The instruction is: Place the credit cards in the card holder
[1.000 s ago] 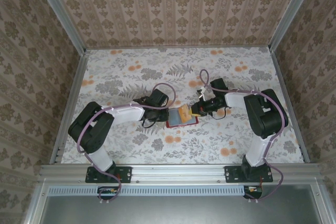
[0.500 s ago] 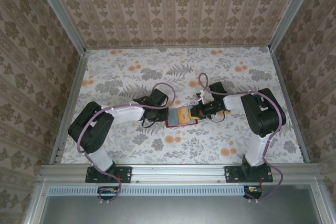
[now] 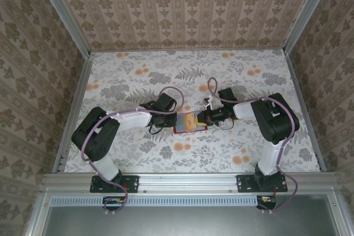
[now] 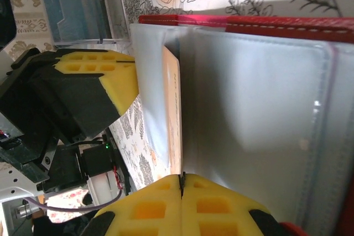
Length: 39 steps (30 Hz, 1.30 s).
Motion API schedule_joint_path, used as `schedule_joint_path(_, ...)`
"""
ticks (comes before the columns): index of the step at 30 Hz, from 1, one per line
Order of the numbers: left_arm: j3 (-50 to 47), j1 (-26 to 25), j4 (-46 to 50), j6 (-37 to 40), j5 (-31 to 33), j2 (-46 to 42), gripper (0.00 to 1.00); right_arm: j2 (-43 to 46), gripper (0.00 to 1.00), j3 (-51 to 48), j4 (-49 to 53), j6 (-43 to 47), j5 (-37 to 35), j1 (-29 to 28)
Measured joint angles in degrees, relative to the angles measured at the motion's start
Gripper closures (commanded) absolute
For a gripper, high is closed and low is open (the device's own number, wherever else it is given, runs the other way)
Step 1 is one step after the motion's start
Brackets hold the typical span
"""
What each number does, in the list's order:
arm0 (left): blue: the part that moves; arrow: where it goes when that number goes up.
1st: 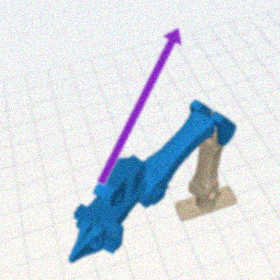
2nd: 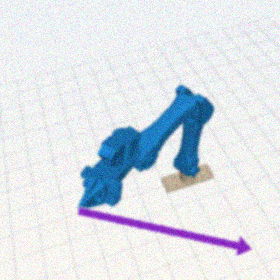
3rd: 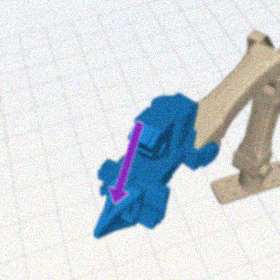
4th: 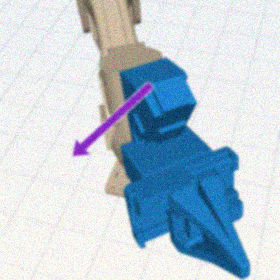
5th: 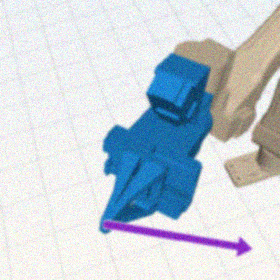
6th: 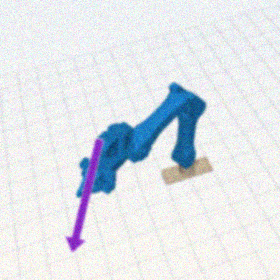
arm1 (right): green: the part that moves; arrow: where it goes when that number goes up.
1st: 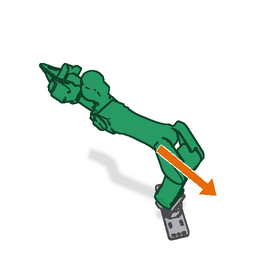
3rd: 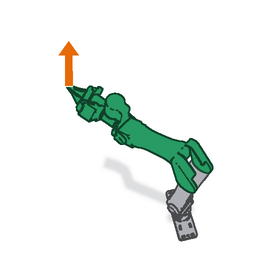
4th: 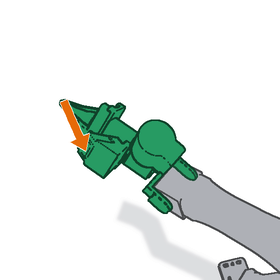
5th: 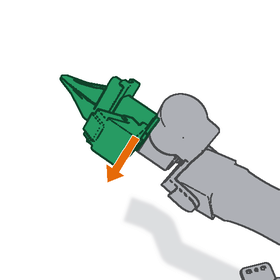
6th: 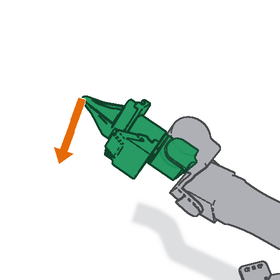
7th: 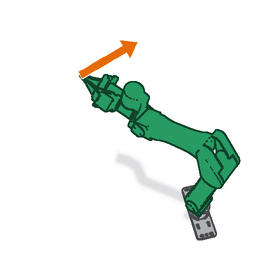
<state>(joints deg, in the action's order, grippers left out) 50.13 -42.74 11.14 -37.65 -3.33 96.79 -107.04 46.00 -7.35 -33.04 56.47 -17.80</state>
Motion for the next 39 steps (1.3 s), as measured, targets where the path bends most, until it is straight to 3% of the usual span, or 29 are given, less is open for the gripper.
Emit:
schedule_joint_path(12,0.0,0.0,0.0,0.4,-0.1,0.0,0.95,-1.0,1.0,-0.5,-4.4,-3.9,-0.5,-1.0)
schedule_joint_path(29,0.0,0.1,0.1,0.4,0.0,0.0,0.95,-3.7,0.99,1.4,-9.5,-10.3,-6.0,-8.0)
schedule_joint_path(39,-0.3,0.5,0.5,0.4,0.4,-0.6,0.93,-2.6,0.77,3.1,-5.5,-10.0,-9.6,-9.8)
